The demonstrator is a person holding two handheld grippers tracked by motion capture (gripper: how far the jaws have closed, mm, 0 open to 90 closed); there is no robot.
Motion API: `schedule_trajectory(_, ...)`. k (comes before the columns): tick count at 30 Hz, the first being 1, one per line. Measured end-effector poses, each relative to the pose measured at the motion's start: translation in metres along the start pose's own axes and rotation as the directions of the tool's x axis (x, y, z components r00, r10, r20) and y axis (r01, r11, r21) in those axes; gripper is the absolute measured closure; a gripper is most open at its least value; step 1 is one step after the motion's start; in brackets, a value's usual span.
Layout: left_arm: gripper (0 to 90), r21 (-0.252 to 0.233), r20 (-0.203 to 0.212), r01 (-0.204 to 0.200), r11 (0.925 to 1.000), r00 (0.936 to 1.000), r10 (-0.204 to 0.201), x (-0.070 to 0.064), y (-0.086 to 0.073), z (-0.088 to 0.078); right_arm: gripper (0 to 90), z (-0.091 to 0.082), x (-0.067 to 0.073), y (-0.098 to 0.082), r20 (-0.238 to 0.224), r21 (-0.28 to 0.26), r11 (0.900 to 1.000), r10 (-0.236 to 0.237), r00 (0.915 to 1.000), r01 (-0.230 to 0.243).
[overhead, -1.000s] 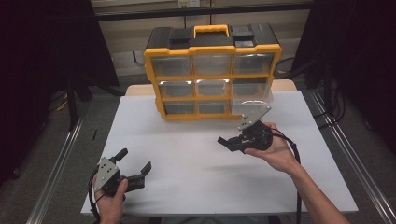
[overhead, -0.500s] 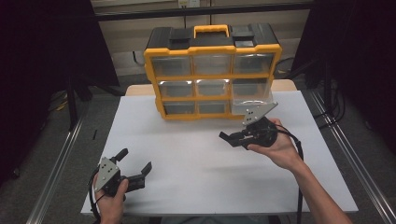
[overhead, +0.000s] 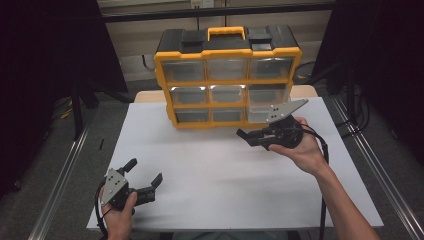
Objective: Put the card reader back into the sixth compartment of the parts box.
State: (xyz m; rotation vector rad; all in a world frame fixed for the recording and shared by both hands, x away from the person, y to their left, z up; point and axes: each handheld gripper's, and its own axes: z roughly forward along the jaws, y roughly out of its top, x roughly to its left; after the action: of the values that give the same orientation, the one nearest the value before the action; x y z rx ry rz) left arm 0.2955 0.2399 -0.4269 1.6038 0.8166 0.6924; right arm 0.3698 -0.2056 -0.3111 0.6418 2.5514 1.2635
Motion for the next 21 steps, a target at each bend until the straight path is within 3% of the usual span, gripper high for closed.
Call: schedule_trajectory(21,2.7,-0.01,0.003,-0.003,0.9999,1.0,0.003,0.0,0.001,-0.001,74.2,-0.031,-0.013,0.032,0.079,-0.016,1.0,-0.014,0.9968,0.015)
